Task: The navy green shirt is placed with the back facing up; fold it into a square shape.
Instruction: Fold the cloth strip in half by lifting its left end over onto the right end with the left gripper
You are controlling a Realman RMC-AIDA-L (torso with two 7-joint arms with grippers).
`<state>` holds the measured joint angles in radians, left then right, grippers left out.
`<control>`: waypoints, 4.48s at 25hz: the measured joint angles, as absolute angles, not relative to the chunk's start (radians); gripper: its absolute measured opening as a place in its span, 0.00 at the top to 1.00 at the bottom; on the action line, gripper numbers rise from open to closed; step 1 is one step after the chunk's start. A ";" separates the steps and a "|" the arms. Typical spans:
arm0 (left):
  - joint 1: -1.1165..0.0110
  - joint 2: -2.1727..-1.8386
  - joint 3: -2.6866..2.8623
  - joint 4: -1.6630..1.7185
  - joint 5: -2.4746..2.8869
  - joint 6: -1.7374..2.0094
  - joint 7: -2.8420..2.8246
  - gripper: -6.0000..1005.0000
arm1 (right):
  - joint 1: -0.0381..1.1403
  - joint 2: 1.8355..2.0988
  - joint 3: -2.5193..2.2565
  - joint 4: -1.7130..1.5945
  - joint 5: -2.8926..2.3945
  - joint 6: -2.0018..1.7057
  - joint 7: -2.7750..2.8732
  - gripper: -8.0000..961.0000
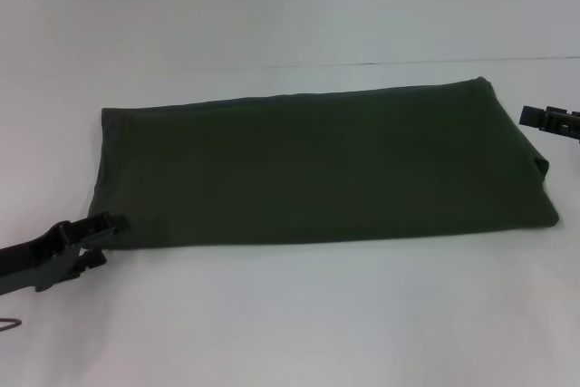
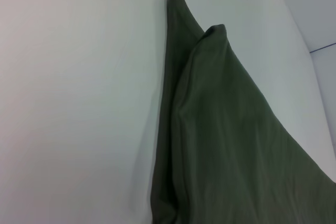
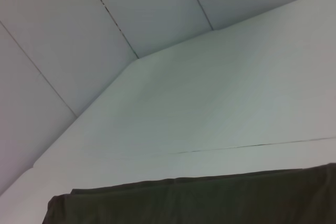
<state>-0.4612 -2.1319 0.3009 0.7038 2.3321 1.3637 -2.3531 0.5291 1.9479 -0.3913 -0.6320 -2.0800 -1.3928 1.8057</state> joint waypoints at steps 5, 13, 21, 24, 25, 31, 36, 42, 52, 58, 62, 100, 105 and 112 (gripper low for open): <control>-0.463 -2.132 0.302 0.702 2.333 1.362 -2.354 0.17 | 0.528 1.947 -0.391 -0.632 -2.080 -1.393 1.807 0.28; -0.463 -2.131 0.297 0.702 2.333 1.368 -2.406 0.17 | 0.526 1.947 -0.390 -0.632 -2.080 -1.393 1.808 0.28; -0.469 -2.130 0.303 0.698 2.333 1.374 -2.493 0.17 | 0.529 1.945 -0.390 -0.632 -2.075 -1.393 1.809 0.28; -0.471 -2.129 0.305 0.698 2.333 1.371 -2.507 0.17 | 0.530 1.945 -0.390 -0.632 -2.070 -1.393 1.809 0.28; -0.471 -2.129 0.305 0.698 2.333 1.368 -2.510 0.17 | 0.529 1.944 -0.390 -0.632 -2.070 -1.393 1.809 0.28; -0.471 -2.127 0.296 0.699 2.333 1.361 -2.537 0.17 | 0.527 1.944 -0.387 -0.632 -2.067 -1.394 1.815 0.28; -0.478 -2.125 0.297 0.697 2.356 1.340 -2.553 0.17 | 0.526 1.943 -0.387 -0.632 -2.056 -1.394 1.815 0.28; -0.480 -2.124 0.297 0.695 2.359 1.333 -2.561 0.17 | 0.526 1.942 -0.387 -0.633 -2.054 -1.394 1.816 0.28; -0.491 -2.121 0.302 0.695 2.359 1.318 -2.562 0.17 | 0.526 1.942 -0.387 -0.634 -2.053 -1.395 1.816 0.28; -0.498 -2.117 0.305 0.692 2.360 1.310 -2.563 0.17 | 0.526 1.942 -0.382 -0.634 -2.052 -1.400 1.817 0.28; -0.508 -2.113 0.305 0.692 2.369 1.304 -2.563 0.18 | 0.526 1.942 -0.376 -0.634 -2.052 -1.401 1.818 0.28; -0.555 -2.093 0.326 0.699 2.452 1.313 -2.589 0.18 | 0.525 1.939 -0.364 -0.634 -2.053 -1.400 1.818 0.29; -0.562 -2.088 0.326 0.698 2.460 1.298 -2.590 0.18 | 0.525 1.939 -0.362 -0.634 -2.052 -1.401 1.818 0.29; -0.577 -2.083 0.329 0.700 2.462 1.287 -2.591 0.18 | 0.525 1.939 -0.362 -0.635 -2.052 -1.402 1.818 0.29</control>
